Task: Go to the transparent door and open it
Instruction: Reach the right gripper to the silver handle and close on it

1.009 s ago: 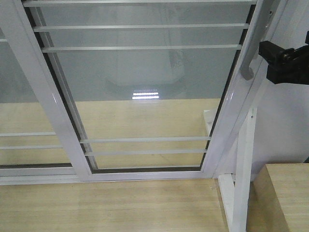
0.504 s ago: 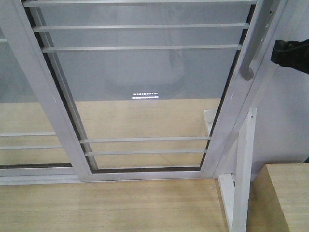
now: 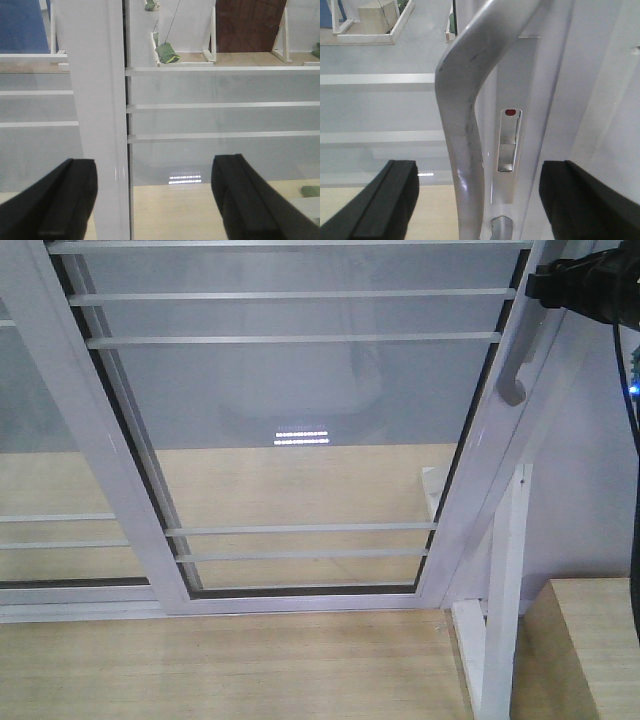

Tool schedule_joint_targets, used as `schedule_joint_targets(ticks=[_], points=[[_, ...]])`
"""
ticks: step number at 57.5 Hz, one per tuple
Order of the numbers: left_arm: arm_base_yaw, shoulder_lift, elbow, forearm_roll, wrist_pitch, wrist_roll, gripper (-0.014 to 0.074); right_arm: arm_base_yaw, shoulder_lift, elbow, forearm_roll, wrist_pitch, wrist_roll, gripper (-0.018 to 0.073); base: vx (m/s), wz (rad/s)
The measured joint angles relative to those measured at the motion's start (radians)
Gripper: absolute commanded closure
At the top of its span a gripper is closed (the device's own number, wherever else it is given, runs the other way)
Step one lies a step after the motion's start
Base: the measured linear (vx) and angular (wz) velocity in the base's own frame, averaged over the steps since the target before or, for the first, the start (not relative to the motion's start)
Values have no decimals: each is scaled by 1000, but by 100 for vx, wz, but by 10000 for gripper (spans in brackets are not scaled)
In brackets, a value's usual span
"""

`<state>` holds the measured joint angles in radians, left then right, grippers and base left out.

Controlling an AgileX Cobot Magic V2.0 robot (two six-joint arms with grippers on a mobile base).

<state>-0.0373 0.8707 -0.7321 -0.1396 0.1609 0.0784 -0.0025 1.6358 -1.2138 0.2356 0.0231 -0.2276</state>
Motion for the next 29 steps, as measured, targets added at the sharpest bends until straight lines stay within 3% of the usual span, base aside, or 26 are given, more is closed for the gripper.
schedule_joint_targets(ticks=[21, 29], points=[[0, 0, 0, 0, 0, 0, 20, 15, 146, -123, 0, 4, -2, 10, 0, 0], [0, 0, 0, 0, 0, 0, 20, 25, 188, -166, 0, -7, -3, 53, 0, 0]])
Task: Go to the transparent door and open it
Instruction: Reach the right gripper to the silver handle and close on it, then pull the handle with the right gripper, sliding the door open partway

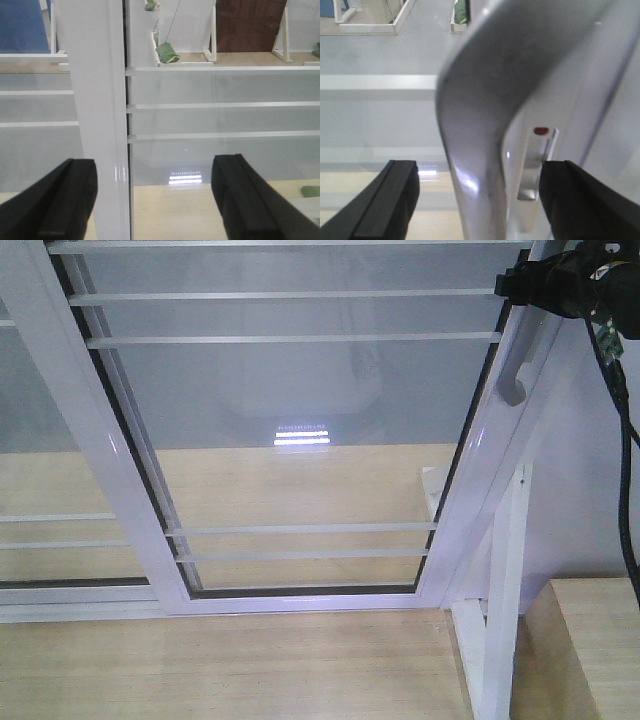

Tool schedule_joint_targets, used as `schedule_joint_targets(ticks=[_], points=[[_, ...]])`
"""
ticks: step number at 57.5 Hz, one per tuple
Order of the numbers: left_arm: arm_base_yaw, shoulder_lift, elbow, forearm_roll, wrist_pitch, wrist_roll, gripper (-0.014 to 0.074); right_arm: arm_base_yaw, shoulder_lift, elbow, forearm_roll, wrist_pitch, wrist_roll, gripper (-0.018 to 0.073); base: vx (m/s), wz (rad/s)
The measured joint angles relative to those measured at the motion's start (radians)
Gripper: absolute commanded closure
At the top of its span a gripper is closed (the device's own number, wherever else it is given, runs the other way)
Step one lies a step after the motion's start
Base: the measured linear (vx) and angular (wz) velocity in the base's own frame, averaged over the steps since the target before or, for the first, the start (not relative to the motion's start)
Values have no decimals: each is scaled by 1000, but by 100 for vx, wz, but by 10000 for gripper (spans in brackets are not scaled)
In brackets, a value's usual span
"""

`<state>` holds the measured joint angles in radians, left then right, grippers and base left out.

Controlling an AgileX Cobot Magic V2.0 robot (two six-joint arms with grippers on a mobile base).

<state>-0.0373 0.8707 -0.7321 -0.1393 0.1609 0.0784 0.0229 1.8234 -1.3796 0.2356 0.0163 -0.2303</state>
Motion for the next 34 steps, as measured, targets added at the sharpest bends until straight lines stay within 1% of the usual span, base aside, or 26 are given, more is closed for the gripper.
schedule_joint_targets(ticks=[6, 11, 14, 15, 19, 20, 34], points=[[0, 0, 0, 0, 0, 0, 20, 3, 23, -20, 0, -5, 0, 154, 0, 0], [0, 0, 0, 0, 0, 0, 20, 3, 28, -21, 0, -4, 0, 320, 0, 0], [0, 0, 0, 0, 0, 0, 20, 3, 29, -21, -1, -2, -1, 404, 0, 0], [0, 0, 0, 0, 0, 0, 20, 3, 30, -22, -1, -2, -1, 446, 0, 0], [0, 0, 0, 0, 1, 0, 20, 1, 30, -24, -6, 6, -6, 562, 0, 0], [0, 0, 0, 0, 1, 0, 20, 2, 30, -24, -6, 5, -6, 573, 0, 0], [0, 0, 0, 0, 11, 0, 20, 25, 30, -26, -8, 5, -8, 568, 0, 0]])
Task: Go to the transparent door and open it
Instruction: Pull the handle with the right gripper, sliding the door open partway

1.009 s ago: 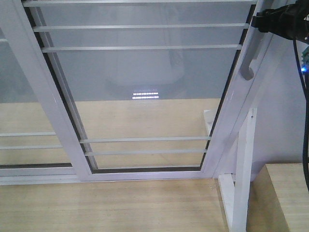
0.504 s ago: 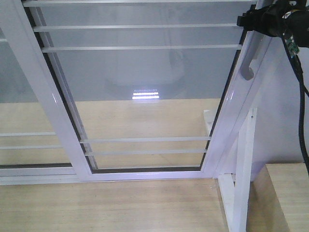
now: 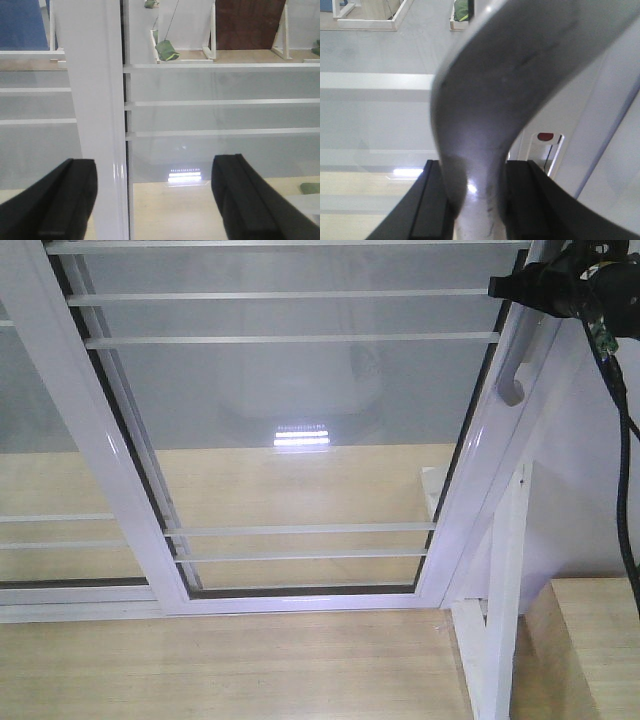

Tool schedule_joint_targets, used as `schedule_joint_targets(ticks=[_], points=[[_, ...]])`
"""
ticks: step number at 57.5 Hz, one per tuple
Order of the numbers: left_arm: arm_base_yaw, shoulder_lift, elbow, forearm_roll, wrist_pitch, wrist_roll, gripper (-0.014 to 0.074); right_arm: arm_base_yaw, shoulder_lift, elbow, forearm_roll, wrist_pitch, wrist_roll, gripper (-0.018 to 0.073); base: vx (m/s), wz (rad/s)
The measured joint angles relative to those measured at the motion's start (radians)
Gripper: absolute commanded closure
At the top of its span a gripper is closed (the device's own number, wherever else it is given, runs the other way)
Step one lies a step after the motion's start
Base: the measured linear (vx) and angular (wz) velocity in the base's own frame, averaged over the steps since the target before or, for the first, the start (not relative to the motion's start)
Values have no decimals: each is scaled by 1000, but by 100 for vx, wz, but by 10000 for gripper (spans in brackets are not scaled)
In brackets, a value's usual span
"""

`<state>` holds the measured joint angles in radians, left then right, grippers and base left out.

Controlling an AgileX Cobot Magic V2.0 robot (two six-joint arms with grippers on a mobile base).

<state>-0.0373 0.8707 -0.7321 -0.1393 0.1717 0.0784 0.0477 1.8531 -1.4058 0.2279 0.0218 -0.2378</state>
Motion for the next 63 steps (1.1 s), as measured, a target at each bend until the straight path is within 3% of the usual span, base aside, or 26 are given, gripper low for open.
schedule_joint_targets(ticks=[20, 46, 63], points=[[0, 0, 0, 0, 1, 0, 20, 94, 3, 2, -5, -22, -19, 567, 0, 0], [0, 0, 0, 0, 4, 0, 20, 312, 18, -6, 1, -64, -26, 567, 0, 0], [0, 0, 0, 0, 8, 0, 20, 393, -21, -5, 3, 50, -46, 567, 0, 0]])
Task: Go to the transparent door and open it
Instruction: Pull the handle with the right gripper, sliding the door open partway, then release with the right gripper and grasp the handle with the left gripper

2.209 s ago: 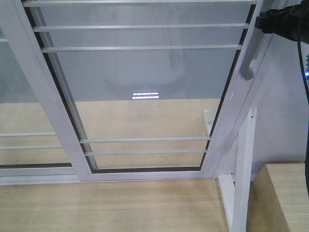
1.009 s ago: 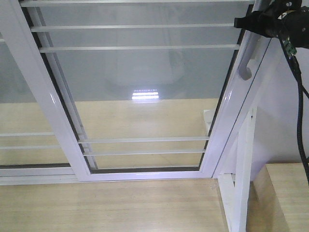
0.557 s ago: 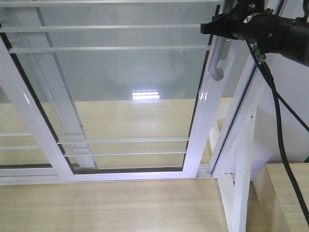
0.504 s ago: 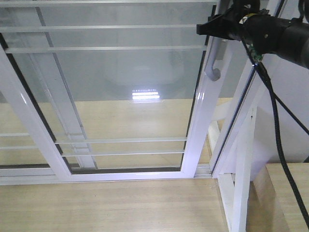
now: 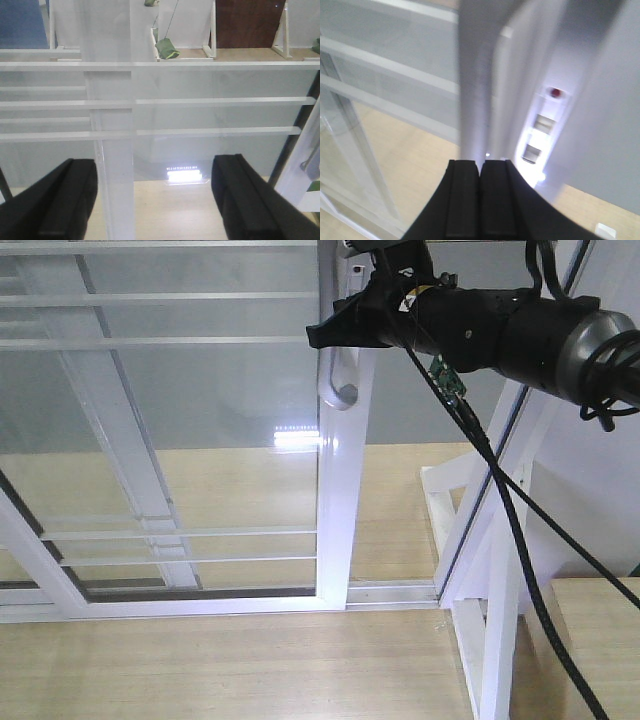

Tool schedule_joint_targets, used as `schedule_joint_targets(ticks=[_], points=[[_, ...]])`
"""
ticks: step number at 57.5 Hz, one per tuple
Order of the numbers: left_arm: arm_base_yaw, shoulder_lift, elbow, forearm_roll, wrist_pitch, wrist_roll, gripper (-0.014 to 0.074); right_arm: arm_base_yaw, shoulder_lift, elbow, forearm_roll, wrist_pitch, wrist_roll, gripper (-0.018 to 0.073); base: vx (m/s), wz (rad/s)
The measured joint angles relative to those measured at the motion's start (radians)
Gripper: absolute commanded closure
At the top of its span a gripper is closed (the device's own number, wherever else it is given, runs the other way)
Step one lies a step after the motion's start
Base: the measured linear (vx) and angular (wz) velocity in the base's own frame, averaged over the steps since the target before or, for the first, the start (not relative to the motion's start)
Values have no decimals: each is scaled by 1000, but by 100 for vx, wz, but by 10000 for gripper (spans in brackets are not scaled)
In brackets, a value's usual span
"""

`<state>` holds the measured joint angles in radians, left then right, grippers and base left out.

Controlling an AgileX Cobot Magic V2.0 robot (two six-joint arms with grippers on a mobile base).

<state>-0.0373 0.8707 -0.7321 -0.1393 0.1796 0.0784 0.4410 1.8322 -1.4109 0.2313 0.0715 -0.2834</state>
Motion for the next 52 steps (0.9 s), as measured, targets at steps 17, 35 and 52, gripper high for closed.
schedule_joint_targets(ticks=[17, 35, 52], points=[[0, 116, 0, 0, -8, 85, 20, -14, -183, 110, -3, 52, -66, 567, 0, 0], [-23, 356, 0, 0, -216, 107, 20, -15, -370, 460, -3, -148, -118, 567, 0, 0], [-96, 538, -61, 0, -376, 104, 20, -15, -383, 494, -3, -193, -133, 567, 0, 0]])
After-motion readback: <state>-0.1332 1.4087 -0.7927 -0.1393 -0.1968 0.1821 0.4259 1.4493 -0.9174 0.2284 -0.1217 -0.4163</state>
